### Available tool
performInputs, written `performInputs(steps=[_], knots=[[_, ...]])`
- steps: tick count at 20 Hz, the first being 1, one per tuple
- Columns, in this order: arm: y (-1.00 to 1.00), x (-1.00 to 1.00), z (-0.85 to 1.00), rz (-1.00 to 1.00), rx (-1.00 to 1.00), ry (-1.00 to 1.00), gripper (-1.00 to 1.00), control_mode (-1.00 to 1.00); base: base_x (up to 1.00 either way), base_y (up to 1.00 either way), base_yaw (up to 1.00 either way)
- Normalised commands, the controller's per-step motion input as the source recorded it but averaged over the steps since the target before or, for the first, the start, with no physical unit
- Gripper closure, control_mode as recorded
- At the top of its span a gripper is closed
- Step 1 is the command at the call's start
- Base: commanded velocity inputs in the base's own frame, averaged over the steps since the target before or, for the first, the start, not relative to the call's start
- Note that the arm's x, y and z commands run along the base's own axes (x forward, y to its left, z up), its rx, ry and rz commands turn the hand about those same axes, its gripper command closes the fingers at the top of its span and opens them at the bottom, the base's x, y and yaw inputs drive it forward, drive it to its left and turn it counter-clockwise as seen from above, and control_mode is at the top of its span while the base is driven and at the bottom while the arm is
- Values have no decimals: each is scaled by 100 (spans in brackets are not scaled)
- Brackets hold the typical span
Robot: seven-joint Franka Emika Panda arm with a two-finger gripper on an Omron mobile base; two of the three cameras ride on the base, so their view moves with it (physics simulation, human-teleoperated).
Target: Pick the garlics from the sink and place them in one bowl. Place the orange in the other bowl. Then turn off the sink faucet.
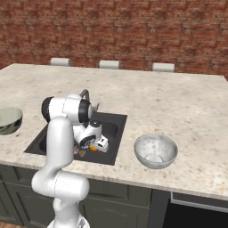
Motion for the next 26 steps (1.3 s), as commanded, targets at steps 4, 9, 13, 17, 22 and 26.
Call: performInputs(steps=[4, 9, 13, 17, 22, 26], knots=[[4, 9, -36, 0, -3, 0, 100, -100, 0, 0, 0], [3, 4, -36, 0, -2, 0, 100, -100, 0, 0, 0], [-11, -4, -13, -5, 0, -10, 100, -100, 0, 0, 0], [-24, -11, 9, -8, 4, -16, 100, -100, 0, 0, 0], [-24, -19, 28, -4, 7, -17, 100, -100, 0, 0, 0], [-31, -21, 42, -2, 4, -6, 100, -100, 0, 0, 0]])
